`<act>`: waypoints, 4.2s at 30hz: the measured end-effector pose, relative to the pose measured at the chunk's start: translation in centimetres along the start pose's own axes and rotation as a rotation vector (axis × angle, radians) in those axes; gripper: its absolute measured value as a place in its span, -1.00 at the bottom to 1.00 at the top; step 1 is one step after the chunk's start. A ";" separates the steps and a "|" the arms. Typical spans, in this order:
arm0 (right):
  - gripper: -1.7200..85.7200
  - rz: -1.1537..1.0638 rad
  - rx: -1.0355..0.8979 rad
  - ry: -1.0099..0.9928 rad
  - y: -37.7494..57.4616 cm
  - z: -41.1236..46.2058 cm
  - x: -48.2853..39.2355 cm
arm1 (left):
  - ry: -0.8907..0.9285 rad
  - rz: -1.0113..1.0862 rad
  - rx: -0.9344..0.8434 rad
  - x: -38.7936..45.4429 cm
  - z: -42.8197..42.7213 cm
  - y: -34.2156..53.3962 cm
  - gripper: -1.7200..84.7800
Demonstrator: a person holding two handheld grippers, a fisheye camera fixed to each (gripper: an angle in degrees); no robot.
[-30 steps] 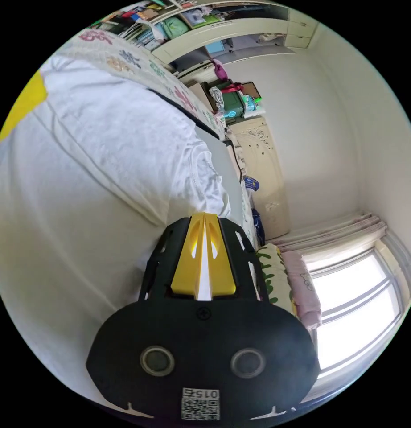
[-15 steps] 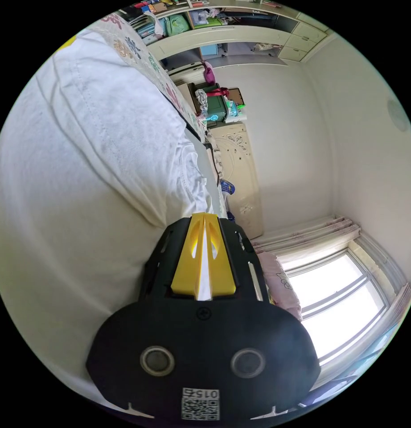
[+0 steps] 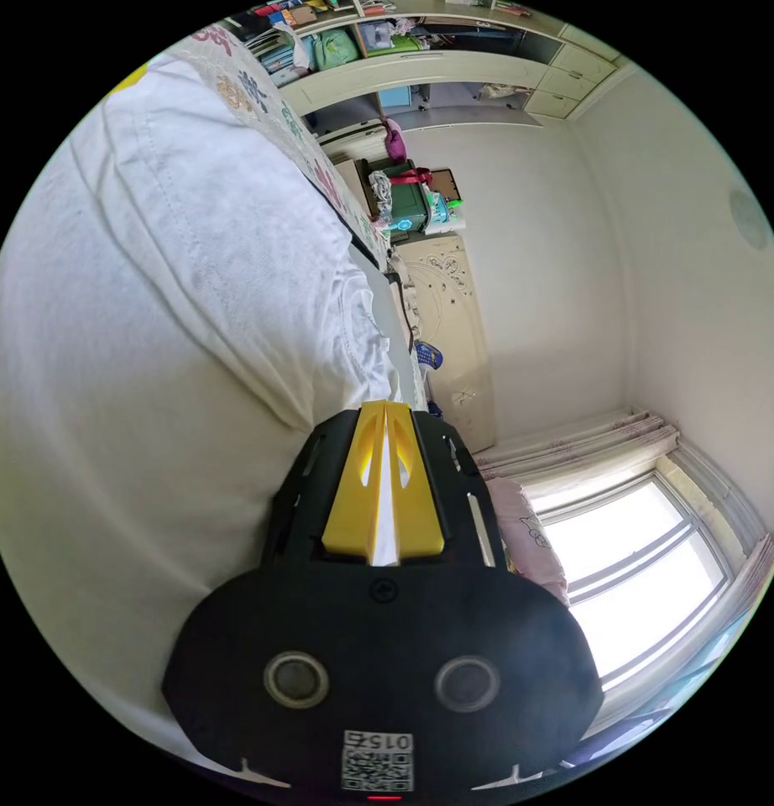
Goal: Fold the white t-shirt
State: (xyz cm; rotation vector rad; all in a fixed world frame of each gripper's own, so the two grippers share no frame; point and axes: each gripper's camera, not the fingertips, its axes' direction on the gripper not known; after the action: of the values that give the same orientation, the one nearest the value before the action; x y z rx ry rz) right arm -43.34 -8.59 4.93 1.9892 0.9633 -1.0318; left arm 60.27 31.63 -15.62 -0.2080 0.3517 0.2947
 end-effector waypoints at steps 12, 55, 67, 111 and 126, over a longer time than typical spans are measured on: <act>-0.98 -0.003 0.002 0.003 2.6 5.0 2.8 | -0.003 0.002 -0.001 2.6 6.5 4.0 -0.97; -0.98 -0.009 0.006 0.003 3.5 8.0 5.1 | -0.004 0.003 -0.004 3.7 11.0 7.2 -0.97; -0.98 -0.009 0.007 0.001 1.0 4.1 2.8 | -0.002 0.001 -0.004 2.6 7.5 4.4 -0.97; -0.98 0.052 0.040 -0.034 -15.4 -23.7 2.3 | 0.019 0.150 0.041 -15.3 -14.6 -15.6 -0.97; -0.93 0.946 -0.038 -0.992 -11.6 -18.8 35.2 | -0.441 -1.218 -0.092 -44.9 -14.5 -10.5 -0.97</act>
State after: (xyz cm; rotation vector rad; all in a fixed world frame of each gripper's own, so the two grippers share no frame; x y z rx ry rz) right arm -32.05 22.94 -19.78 1.3016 -0.4548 -1.1512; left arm 18.87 7.12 -10.89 -0.4001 -0.2600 -0.8418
